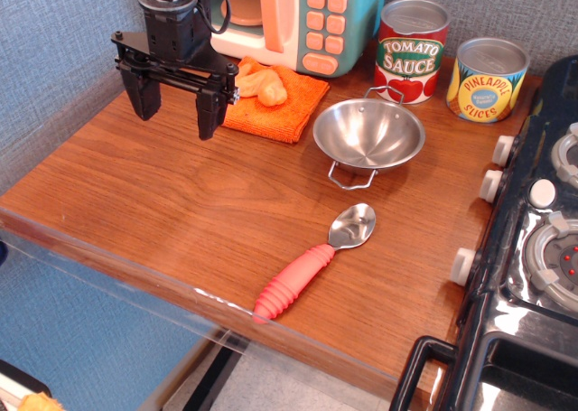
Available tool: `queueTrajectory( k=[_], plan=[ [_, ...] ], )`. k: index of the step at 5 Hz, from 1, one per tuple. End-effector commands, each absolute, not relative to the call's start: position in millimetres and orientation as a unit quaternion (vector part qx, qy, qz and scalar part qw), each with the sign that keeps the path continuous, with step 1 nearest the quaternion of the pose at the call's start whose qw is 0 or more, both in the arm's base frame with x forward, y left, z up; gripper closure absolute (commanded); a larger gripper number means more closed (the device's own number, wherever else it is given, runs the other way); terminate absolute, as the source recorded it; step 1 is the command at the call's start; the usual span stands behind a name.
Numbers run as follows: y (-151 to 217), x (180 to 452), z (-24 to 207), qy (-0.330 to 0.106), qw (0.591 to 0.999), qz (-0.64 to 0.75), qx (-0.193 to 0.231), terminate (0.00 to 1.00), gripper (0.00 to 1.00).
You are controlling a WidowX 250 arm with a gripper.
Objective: PLACE THE POT SIDE OF THE TABLE
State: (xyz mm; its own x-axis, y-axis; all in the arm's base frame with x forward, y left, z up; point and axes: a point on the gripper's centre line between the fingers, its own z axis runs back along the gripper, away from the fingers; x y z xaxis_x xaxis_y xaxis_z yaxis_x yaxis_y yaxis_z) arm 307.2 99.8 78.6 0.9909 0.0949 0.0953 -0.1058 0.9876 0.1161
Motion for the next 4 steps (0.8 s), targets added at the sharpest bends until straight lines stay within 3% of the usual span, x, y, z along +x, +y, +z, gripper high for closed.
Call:
queueTrajectory(
  k=[1,4],
  plan=[
    [99.8,307.2,78.6,-0.045,0.996,0.050,0.061,0.00,0.00],
    [18.0,373.6,75.0,-0.055,0.998,0.021,0.009,0.00,0.00]
  ],
)
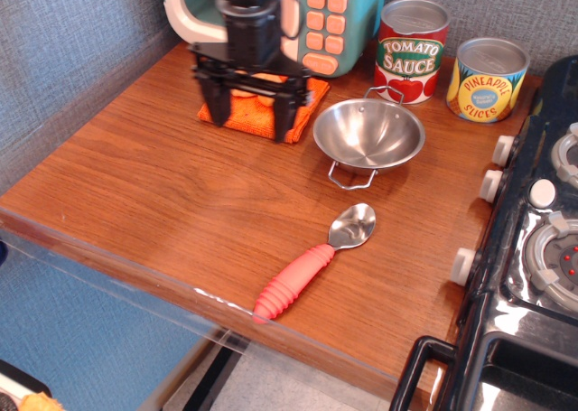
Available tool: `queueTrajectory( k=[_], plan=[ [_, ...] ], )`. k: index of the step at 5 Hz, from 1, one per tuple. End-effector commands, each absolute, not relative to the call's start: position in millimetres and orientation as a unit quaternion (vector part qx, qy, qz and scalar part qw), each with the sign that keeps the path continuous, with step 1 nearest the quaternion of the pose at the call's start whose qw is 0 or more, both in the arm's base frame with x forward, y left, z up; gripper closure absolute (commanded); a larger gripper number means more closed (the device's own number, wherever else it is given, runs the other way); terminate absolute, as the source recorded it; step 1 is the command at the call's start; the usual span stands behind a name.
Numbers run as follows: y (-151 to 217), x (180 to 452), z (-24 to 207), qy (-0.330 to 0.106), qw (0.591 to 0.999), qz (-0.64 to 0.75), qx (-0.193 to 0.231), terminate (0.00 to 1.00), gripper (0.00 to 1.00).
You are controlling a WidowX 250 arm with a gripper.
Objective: PLACE THE POT SIDE OF THE TABLE
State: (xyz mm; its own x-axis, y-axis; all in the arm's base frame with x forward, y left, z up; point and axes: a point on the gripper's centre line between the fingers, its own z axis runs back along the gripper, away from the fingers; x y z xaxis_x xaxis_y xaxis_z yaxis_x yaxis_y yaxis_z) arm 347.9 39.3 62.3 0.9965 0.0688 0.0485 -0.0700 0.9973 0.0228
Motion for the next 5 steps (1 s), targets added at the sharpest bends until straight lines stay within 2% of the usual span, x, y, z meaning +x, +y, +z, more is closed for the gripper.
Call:
queueTrajectory(
  k=[1,3,4,5],
  plan=[
    [4.2,392.1,58.6,-0.050,0.998,0.026,0.012,0.00,0.00],
    [-2.5,402.4,35.8,-0.041,0.998,0.051,0.011,0.00,0.00],
    [-5.7,402.2,33.7,-0.042,0.997,0.057,0.010,0.00,1.00],
    [-6.1,399.8,39.6,-0.049,0.997,0.057,0.016,0.00,1.00]
  ],
)
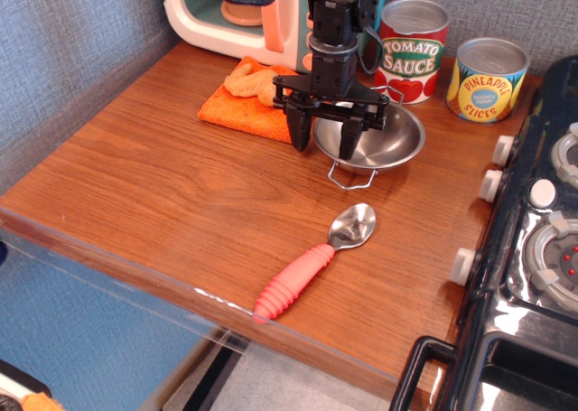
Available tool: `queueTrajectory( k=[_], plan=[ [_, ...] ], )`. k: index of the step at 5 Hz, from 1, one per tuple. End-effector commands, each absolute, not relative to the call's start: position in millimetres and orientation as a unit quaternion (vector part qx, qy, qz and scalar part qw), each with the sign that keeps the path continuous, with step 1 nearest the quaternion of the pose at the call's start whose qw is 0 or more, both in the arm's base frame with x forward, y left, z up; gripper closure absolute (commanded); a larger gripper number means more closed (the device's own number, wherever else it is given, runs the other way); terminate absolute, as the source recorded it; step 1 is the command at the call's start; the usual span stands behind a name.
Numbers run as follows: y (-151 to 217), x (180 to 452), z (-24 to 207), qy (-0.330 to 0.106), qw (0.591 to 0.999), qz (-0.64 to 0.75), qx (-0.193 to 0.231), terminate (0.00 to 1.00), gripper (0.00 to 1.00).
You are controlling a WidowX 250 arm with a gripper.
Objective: PLACE THE POT SIDE OF THE TABLE
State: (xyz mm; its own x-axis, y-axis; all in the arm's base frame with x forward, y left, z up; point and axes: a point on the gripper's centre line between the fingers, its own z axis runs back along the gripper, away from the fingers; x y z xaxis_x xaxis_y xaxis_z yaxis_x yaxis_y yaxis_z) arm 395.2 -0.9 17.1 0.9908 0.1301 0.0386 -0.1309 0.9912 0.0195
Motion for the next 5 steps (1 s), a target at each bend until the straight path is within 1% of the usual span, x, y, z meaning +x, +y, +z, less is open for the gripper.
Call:
queueTrajectory(
  k=[1,2,3,4,5],
  plan=[
    [-6.2,397.1,51.1,-0.058,0.997,0.052,0.010,0.00,1.00],
    [-3.5,390.9,73.9,-0.075,0.996,0.044,0.006,0.00,1.00],
    [18.6,372.5,99.6,-0.096,0.994,0.047,0.016,0.00,1.00],
    [66.1,341.1,113.1,-0.101,0.992,0.070,0.036,0.00,1.00],
    [111.6,312.8,112.8,-0.086,0.989,0.094,0.075,0.00,1.00]
  ],
)
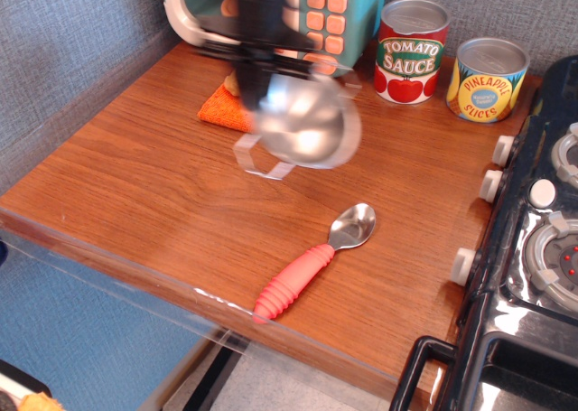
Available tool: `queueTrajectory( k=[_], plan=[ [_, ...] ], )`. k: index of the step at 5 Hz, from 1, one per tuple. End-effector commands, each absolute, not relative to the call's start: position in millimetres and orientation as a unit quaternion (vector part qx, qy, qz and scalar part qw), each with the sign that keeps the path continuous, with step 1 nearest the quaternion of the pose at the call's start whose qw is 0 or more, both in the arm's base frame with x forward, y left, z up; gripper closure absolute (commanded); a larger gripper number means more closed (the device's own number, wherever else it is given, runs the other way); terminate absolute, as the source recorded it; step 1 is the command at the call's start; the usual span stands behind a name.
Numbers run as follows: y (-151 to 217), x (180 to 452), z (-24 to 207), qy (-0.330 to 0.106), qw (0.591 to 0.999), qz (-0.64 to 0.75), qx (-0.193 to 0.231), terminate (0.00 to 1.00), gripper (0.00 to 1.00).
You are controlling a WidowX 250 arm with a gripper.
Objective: PLACE THE POT SIDE OF THE TABLE
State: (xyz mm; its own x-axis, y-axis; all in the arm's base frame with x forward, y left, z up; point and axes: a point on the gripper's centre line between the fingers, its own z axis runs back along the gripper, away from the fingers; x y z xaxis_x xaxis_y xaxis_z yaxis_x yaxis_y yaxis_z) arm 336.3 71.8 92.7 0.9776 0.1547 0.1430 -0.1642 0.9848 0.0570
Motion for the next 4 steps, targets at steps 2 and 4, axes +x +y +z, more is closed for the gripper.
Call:
queueTrajectory(
  k=[2,4],
  plan=[
    [207.1,270.1,79.3,-0.035,0.981,0.139,0.129,0.00,1.00],
    [235.6,259.1,61.6,-0.012,0.978,0.140,0.154,0.00,1.00]
  ],
)
